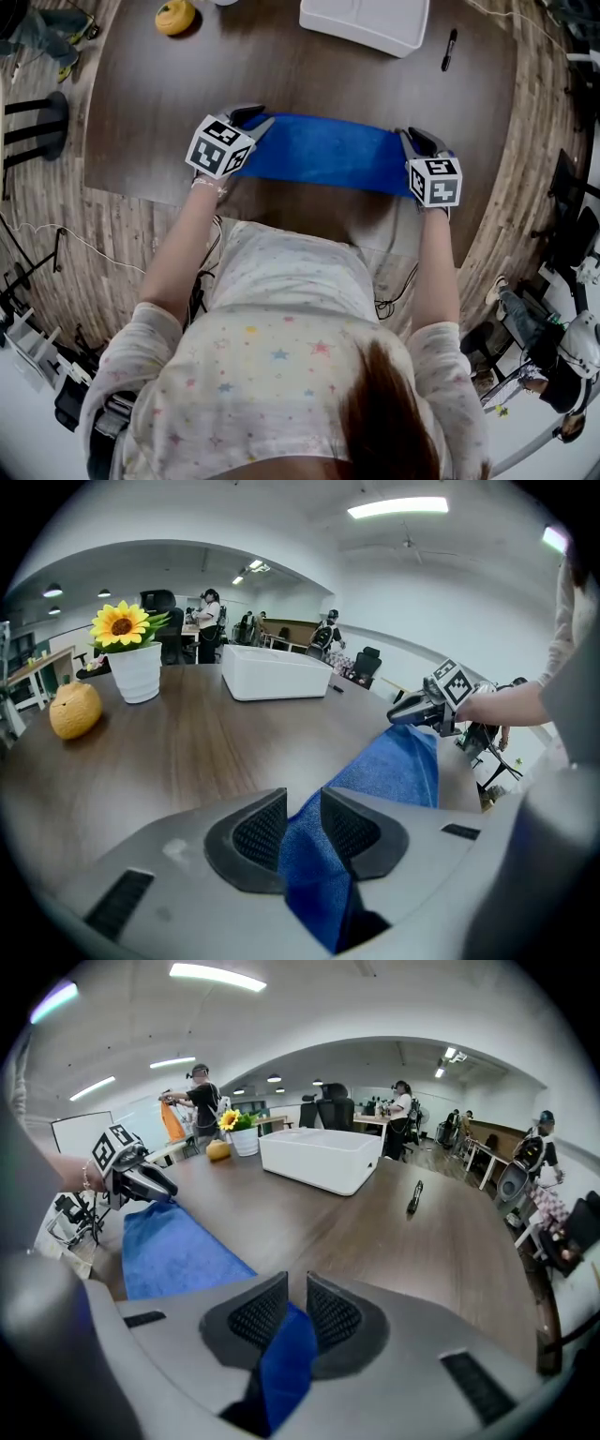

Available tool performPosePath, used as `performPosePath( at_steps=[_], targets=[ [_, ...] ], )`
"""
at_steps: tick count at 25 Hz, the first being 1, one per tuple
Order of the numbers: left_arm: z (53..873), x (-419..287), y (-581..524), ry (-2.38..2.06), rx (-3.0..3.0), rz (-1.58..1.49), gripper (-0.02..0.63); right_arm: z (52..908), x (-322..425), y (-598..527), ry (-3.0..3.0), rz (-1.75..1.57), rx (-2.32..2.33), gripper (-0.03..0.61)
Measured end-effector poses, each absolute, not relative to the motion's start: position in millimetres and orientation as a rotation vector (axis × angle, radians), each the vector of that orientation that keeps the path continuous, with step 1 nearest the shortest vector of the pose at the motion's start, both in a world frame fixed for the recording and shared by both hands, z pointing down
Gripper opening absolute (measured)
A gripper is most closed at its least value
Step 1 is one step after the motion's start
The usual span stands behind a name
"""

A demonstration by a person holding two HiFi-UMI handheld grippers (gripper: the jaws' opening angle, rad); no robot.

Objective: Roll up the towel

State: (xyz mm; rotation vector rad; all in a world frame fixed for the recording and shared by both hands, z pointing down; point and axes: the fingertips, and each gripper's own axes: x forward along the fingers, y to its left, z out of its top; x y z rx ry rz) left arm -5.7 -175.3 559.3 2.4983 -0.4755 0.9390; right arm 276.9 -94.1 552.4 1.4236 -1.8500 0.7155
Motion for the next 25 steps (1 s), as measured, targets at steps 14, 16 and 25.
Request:
performPosePath(
  at_steps=[14,16,25],
  targets=[
    [558.8,-113.4,-122.1,-0.844,2.445,1.004,0.103,544.0,352.9,46.5,-1.685,0.769,1.604,0.07],
    [562.5,-122.9,-115.8,-0.897,2.419,0.999,0.108,553.6,356.6,64.2,-1.658,0.78,1.59,0.079],
    [571.9,-131.9,-96.6,-0.99,2.335,0.932,0.117,571.3,356.9,85.6,-1.624,0.796,1.625,0.091]
  ],
)
